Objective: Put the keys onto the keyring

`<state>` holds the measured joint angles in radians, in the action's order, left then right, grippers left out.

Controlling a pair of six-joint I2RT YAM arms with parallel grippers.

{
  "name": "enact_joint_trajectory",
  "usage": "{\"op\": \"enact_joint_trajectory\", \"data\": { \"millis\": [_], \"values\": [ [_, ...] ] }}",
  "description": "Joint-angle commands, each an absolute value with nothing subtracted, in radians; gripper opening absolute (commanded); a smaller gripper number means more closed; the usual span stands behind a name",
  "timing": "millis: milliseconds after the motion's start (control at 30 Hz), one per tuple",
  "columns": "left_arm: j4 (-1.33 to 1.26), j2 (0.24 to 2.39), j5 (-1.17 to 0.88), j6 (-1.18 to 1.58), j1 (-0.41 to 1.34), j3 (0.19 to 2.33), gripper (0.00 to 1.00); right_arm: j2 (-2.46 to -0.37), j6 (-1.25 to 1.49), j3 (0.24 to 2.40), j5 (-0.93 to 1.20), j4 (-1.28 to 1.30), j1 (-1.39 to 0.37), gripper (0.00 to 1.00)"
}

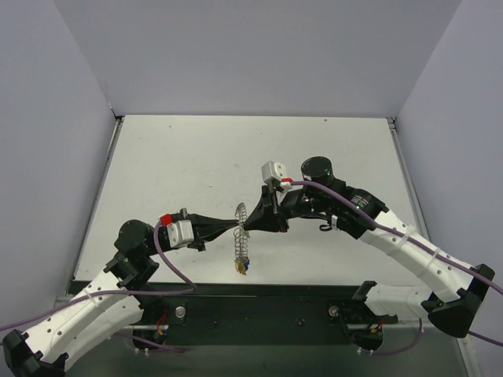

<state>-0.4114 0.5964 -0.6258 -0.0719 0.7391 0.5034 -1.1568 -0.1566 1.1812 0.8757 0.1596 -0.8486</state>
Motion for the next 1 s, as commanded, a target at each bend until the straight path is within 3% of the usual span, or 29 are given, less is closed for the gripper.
{"op": "enact_joint_trajectory", "data": {
  "millis": [0,967],
  "values": [
    [-0.451,0.586,-0.615,-0.084,0.742,0.549,0.00,-1.149,-0.173,1.224,0.856,0.092,-0.864,0.00],
    [-0.413,0.581,-0.609,-0.100,0.742,0.560,0.00,-1.120,-0.138,1.216,0.775,0.058,-0.871,0.00]
  ]
}}
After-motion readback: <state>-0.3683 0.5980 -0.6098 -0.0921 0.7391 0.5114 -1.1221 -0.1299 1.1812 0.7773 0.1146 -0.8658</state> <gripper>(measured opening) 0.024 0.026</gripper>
